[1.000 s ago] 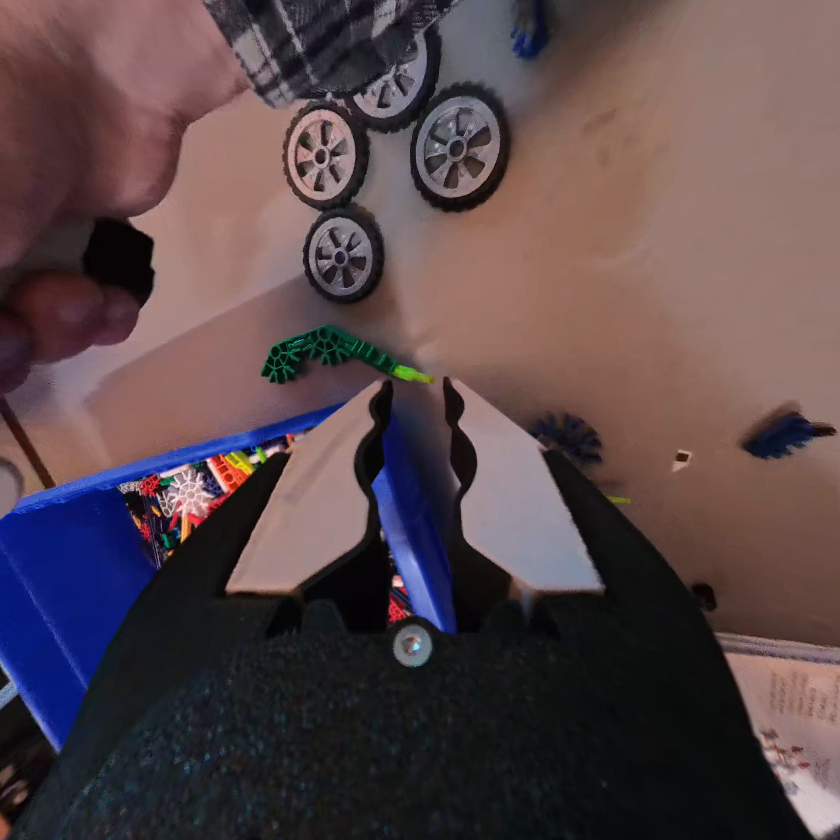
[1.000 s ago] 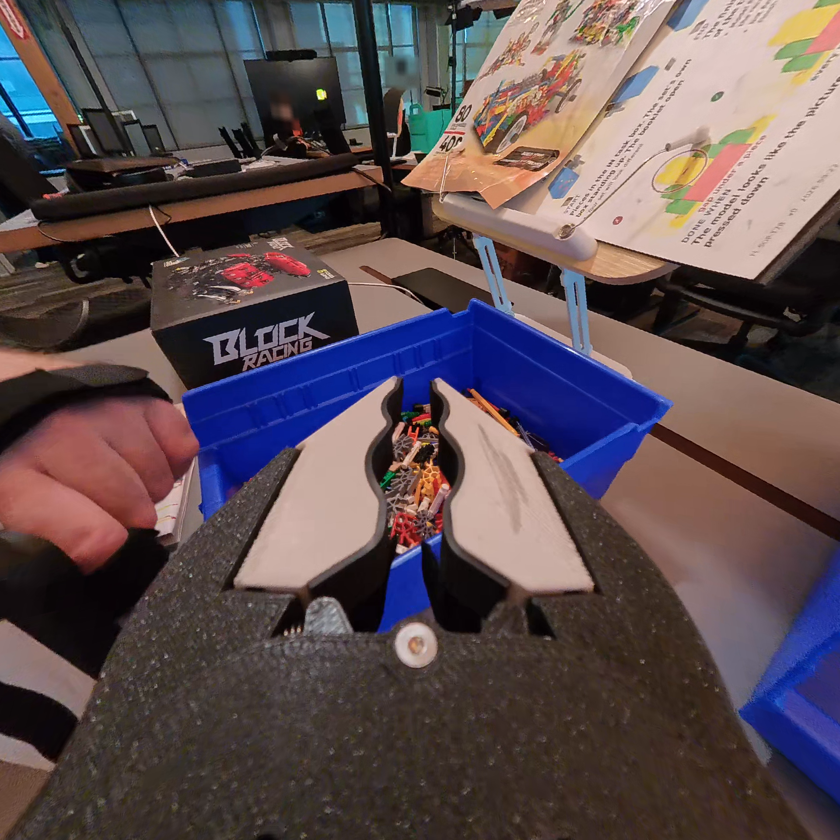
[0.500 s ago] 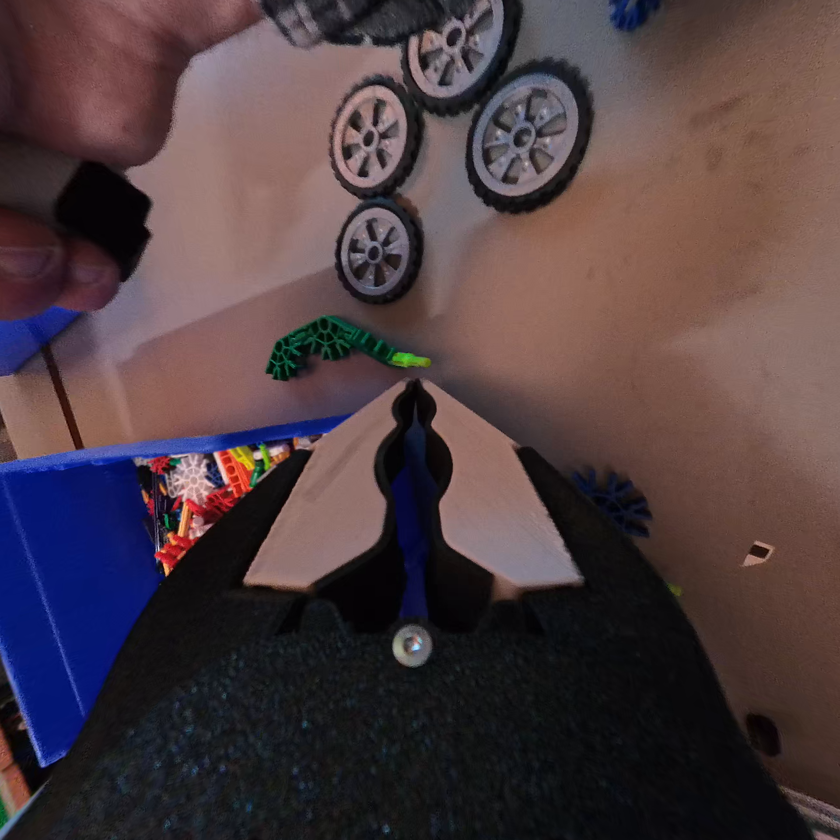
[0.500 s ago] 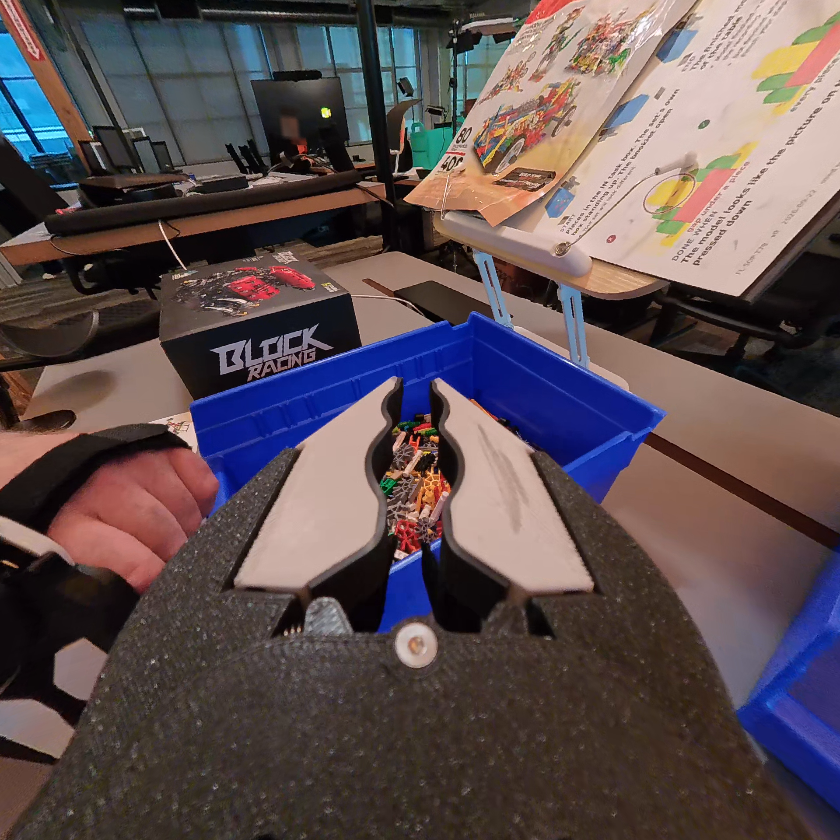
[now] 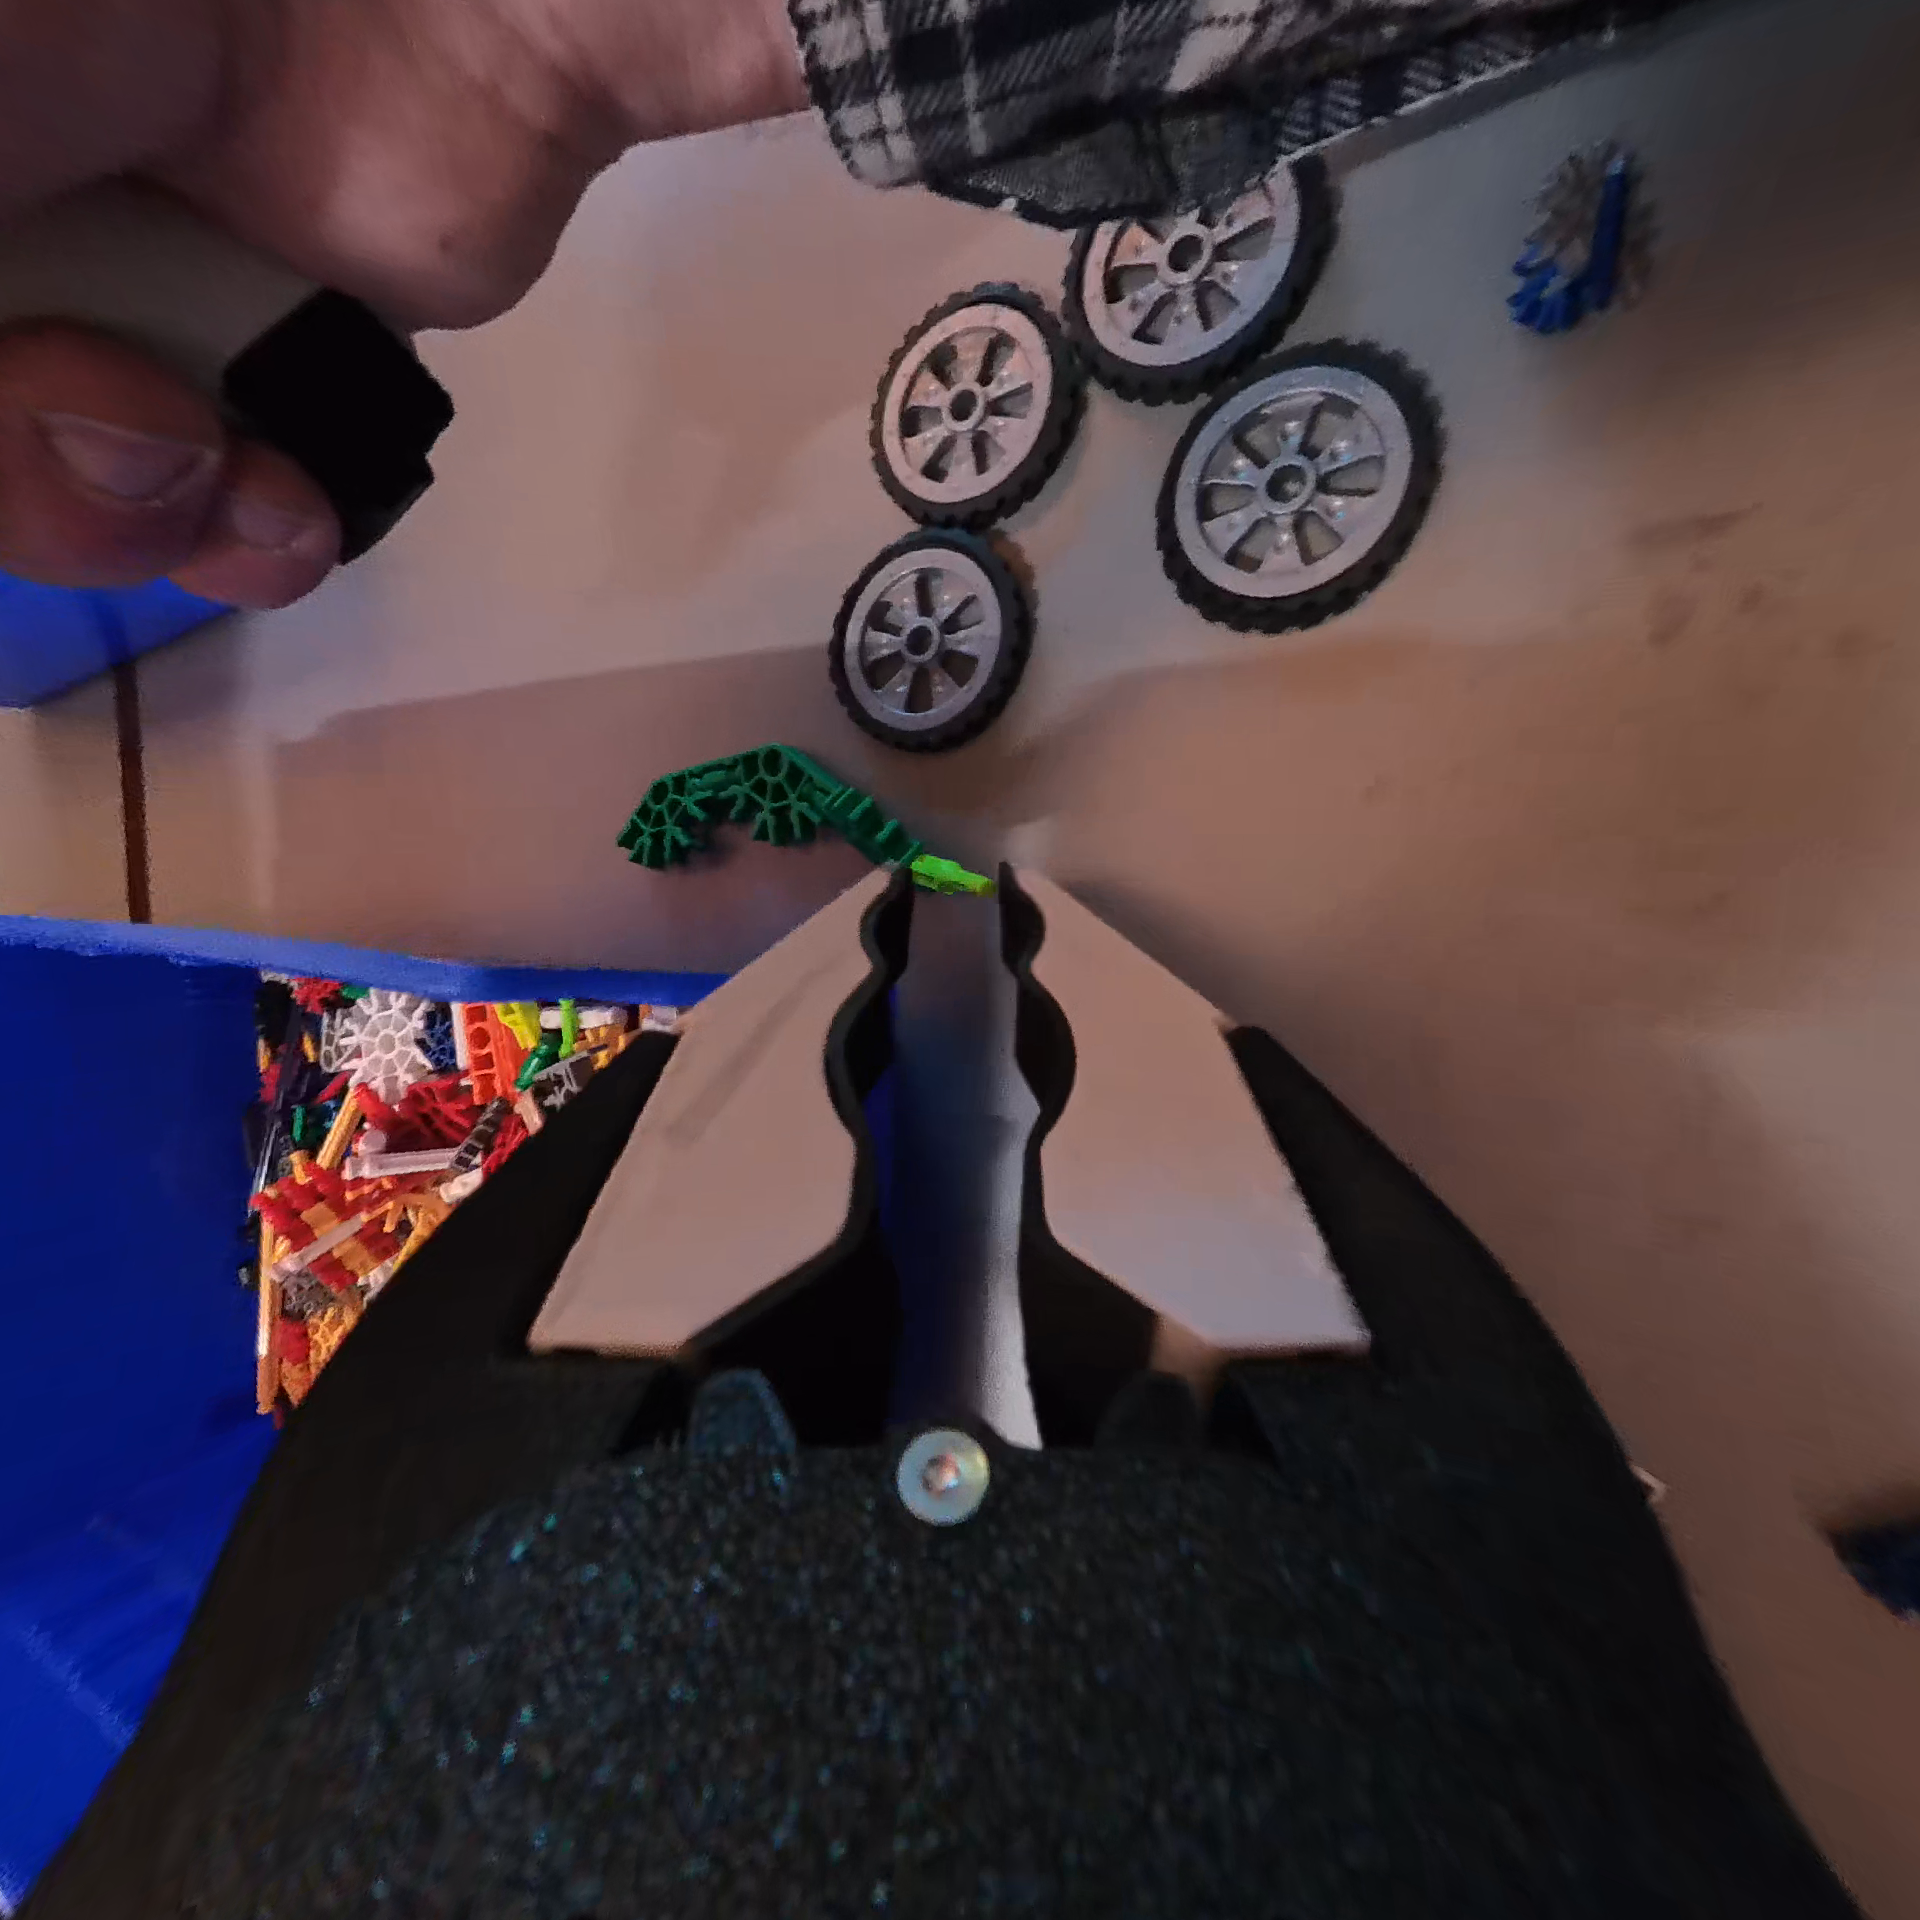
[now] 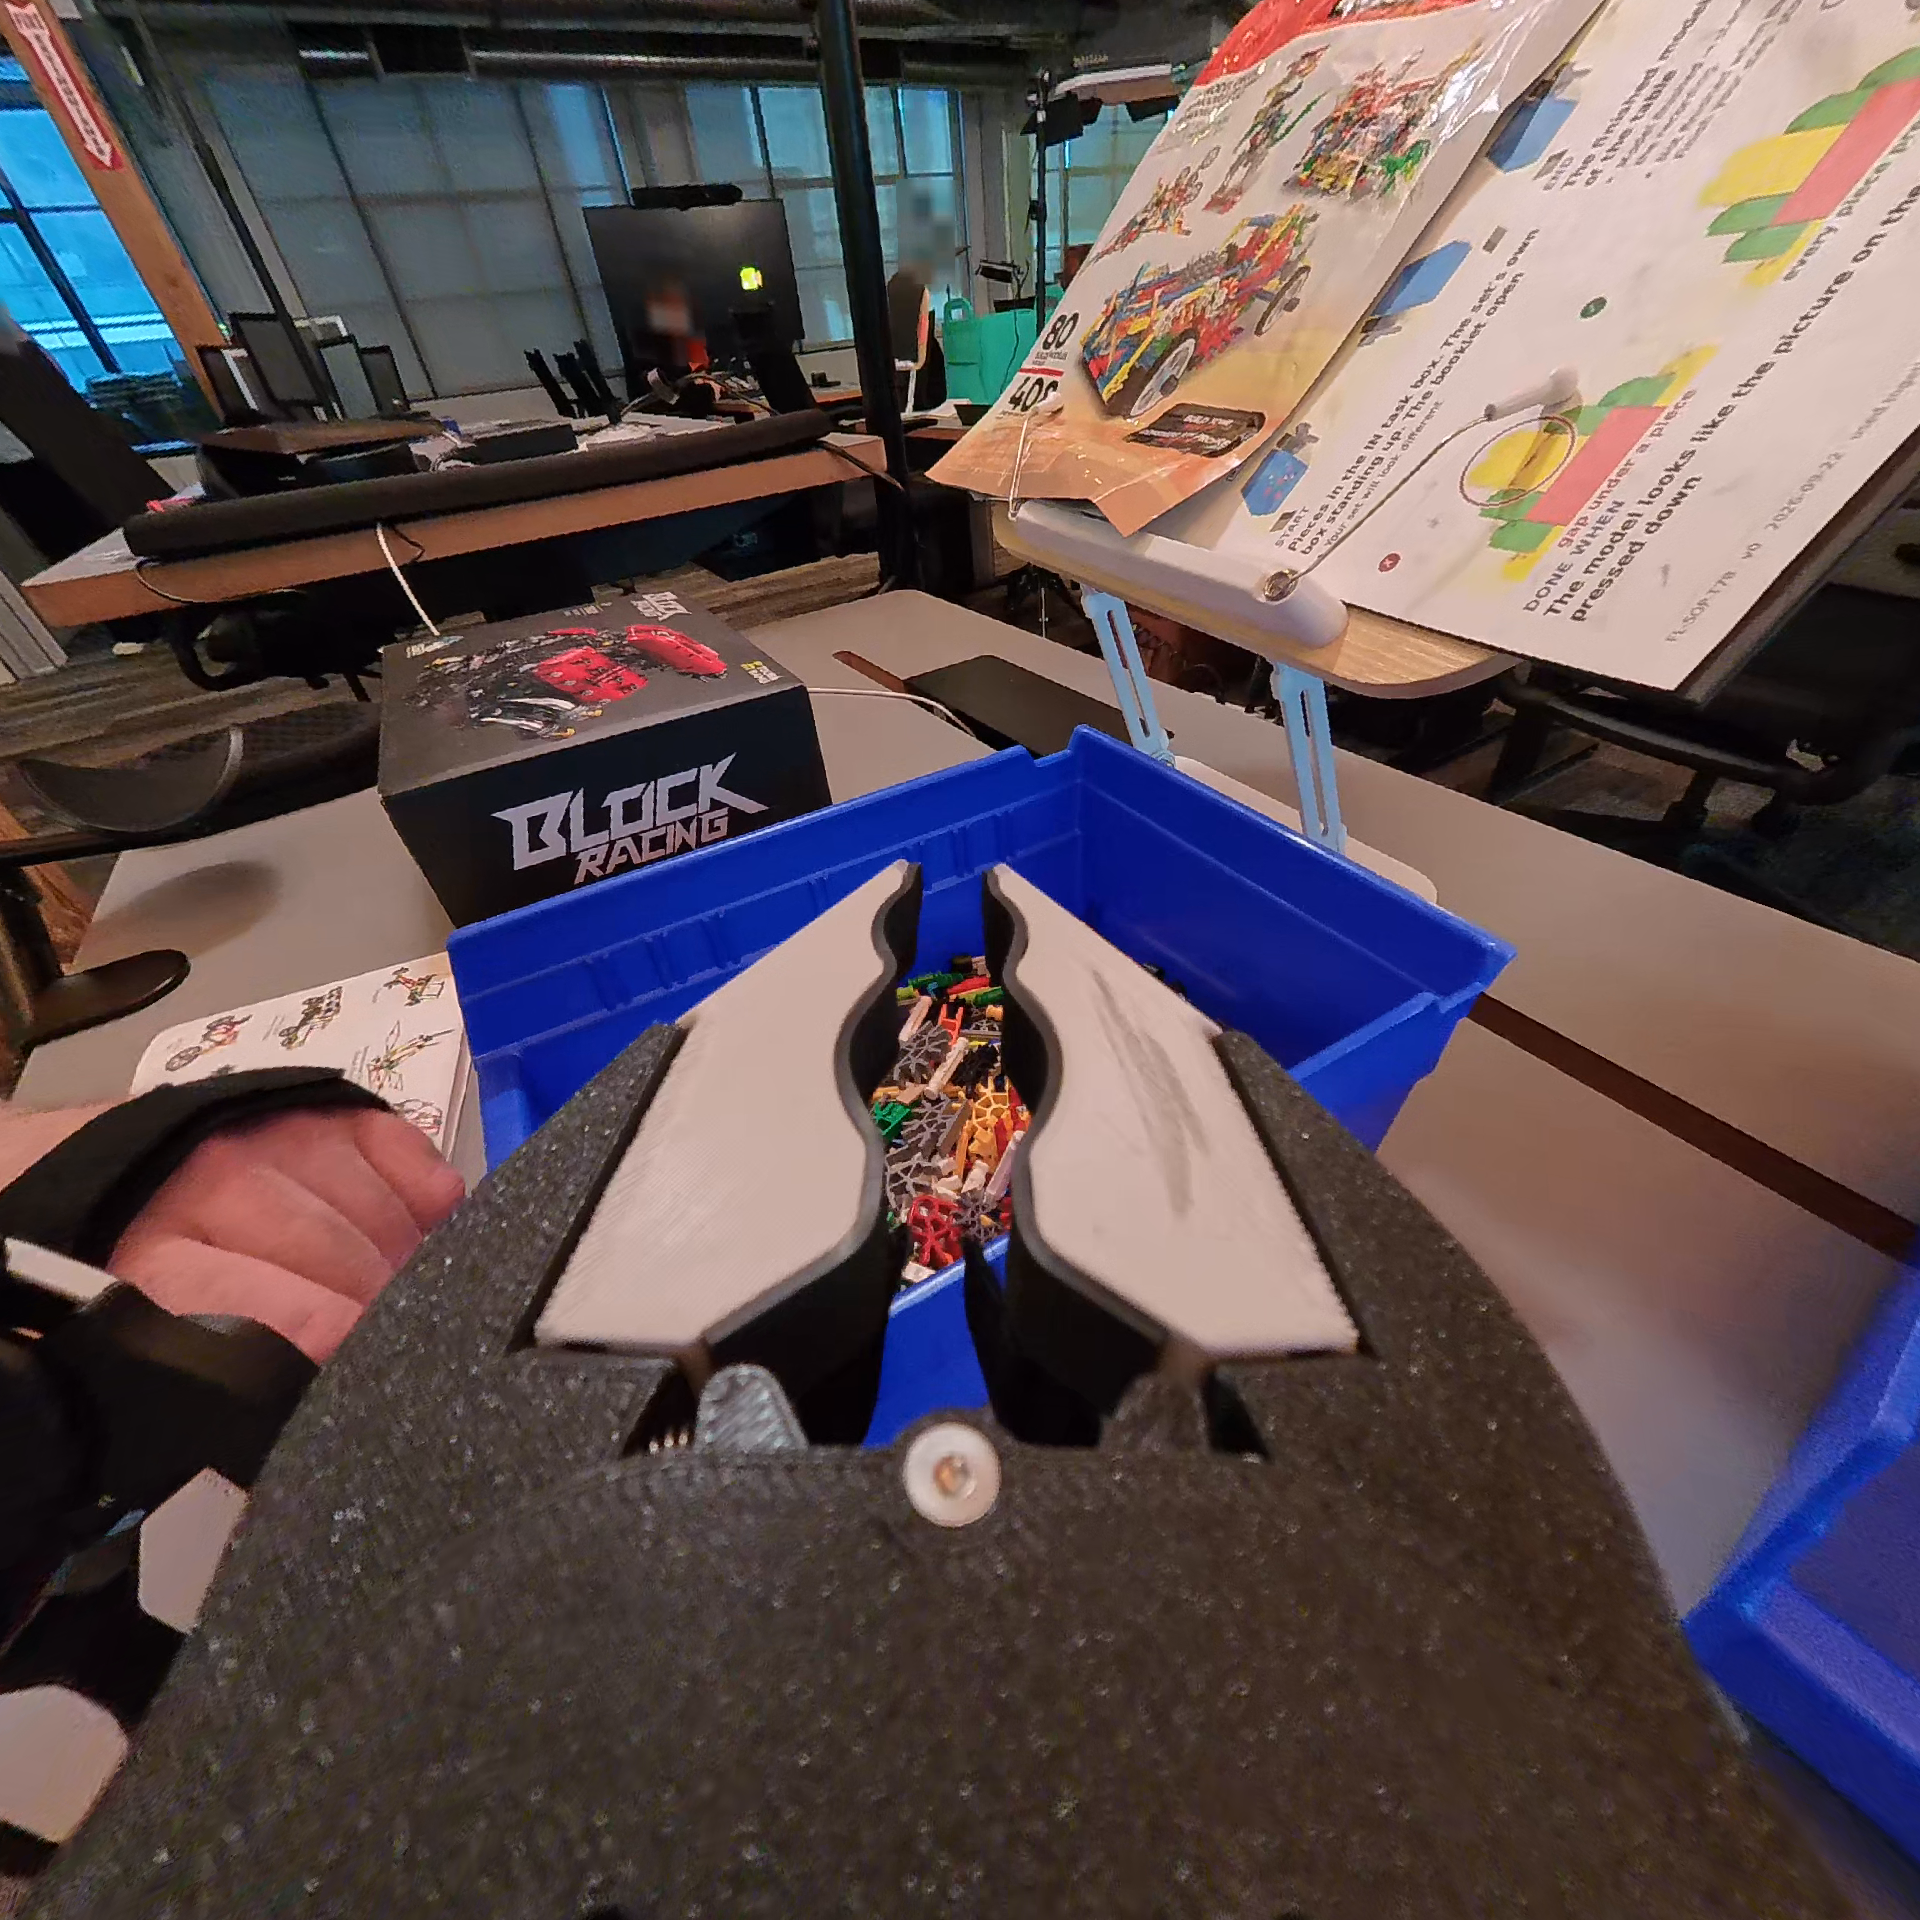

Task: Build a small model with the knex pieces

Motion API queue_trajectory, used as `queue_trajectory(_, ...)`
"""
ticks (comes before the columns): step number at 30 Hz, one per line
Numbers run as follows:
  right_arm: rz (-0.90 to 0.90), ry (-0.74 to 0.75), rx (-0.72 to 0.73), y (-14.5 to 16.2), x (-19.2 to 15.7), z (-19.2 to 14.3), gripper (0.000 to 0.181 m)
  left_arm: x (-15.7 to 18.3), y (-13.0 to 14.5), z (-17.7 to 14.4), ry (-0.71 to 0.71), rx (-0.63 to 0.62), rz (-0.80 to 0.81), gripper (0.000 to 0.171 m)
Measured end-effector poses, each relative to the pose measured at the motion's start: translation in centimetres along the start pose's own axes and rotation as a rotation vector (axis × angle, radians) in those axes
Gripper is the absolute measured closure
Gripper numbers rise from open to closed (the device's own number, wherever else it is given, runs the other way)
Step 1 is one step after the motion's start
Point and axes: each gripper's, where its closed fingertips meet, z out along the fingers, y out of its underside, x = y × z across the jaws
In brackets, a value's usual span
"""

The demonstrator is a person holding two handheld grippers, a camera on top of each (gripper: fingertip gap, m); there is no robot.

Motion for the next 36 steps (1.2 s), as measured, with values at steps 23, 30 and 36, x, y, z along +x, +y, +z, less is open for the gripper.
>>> queue_trajectory(23,0.059,-0.289,0.260,-4.2,-3.7,-2.8,0.169,-6.8,-4.3,-14.6,0.105,0.540,-0.082,0.169)
queue_trajectory(30,0.054,-0.560,0.312,-4.5,-7.4,-4.6,0.150,-10.9,-2.5,-19.5,0.207,0.678,-0.108,0.170)
queue_trajectory(36,-0.131,-0.587,0.121,-0.8,-10.6,-2.6,0.142,-11.6,-1.7,-19.1,0.278,0.699,-0.131,0.170)
